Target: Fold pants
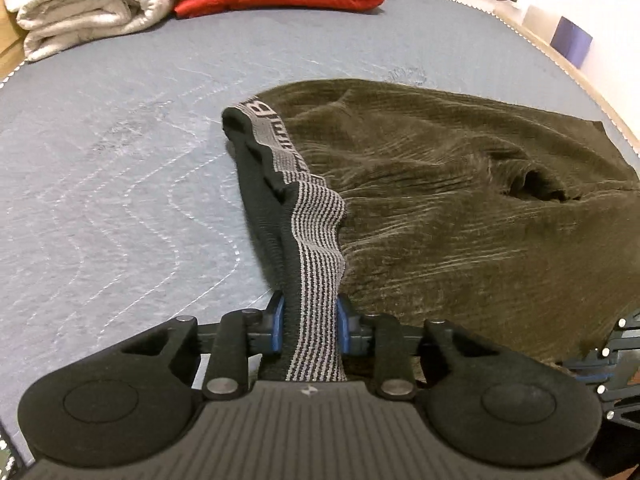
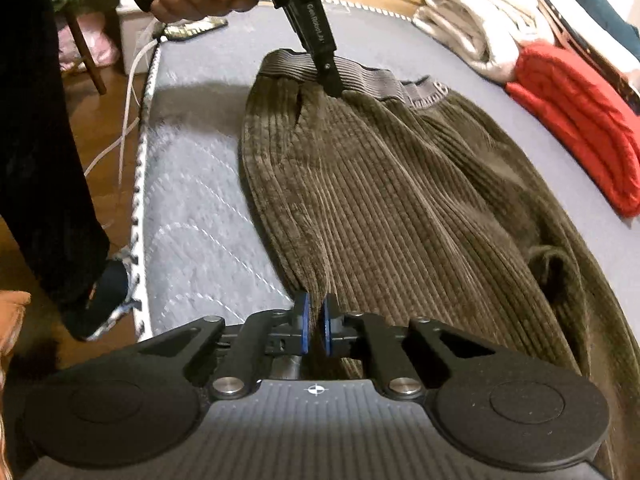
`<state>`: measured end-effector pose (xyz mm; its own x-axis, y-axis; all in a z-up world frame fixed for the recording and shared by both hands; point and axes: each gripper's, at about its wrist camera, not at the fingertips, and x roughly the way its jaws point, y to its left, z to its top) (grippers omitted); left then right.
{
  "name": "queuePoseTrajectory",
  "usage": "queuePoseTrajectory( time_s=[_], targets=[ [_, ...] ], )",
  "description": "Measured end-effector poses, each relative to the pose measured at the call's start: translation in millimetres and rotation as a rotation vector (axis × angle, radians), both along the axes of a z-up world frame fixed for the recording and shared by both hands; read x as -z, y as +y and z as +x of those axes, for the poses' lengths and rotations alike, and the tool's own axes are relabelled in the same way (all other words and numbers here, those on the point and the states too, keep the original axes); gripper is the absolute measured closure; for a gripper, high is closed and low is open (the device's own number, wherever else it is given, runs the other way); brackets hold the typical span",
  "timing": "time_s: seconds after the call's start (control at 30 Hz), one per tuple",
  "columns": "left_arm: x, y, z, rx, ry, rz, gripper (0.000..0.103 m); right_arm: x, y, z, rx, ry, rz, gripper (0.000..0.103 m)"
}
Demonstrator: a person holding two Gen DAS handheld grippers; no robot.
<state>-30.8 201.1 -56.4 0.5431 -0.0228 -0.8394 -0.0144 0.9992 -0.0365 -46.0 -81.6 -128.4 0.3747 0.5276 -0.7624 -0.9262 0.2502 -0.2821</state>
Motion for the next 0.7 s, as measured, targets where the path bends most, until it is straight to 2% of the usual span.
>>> queuePoseTrajectory(
  time_s=[0.13, 0.2, 0.3, 0.33, 0.37, 0.43, 0.47, 0.5, 0.53, 0.57, 0.6, 0.7],
  targets=[
    [-10, 3, -14, -0.008, 0.026, 0.011, 0.075, -13, -7, -9, -0.072, 0.031, 0.05, 0.097],
    [-9, 0, -17, 0.011, 0.051, 0.043, 0.078, -16, -10, -10, -0.079, 0.06, 0.065, 0.097],
    [10, -8, -14, 0.008, 0.114, 0.156, 0.074, -15, -13, -10, -0.08, 0.072, 0.049, 0.096],
    [15, -9, -12, -0.004, 0.127, 0.202, 0.069, -16, -13, -8, -0.068, 0.08, 0.046, 0.095],
    [15, -9, -12, -0.007, 0.103, 0.216, 0.066, -16, -14, -6, -0.049, 0.088, 0.048, 0.09],
    [5, -9, -12, -0.032, 0.035, 0.197, 0.054, -26, -15, 1, -0.01, 0.124, 0.09, 0.088],
    [-3, -10, -12, -0.041, -0.006, 0.172, 0.054, -35, -19, 5, 0.012, 0.138, 0.141, 0.082],
    [-10, -10, -13, -0.041, -0.041, 0.149, 0.054, -44, -22, 9, 0.039, 0.156, 0.188, 0.07],
    [-15, -12, -13, -0.03, -0.076, 0.121, 0.054, -52, -26, 14, 0.071, 0.168, 0.232, 0.063],
    [-17, -15, -12, -0.016, -0.09, 0.1, 0.054, -58, -30, 19, 0.11, 0.173, 0.273, 0.051],
    [-17, -18, -9, 0.004, -0.093, 0.07, 0.054, -64, -35, 25, 0.159, 0.174, 0.311, 0.047],
    [-3, -28, 0, 0.057, -0.047, 0.008, 0.057, -65, -45, 45, 0.286, 0.224, 0.348, 0.047]
  ],
)
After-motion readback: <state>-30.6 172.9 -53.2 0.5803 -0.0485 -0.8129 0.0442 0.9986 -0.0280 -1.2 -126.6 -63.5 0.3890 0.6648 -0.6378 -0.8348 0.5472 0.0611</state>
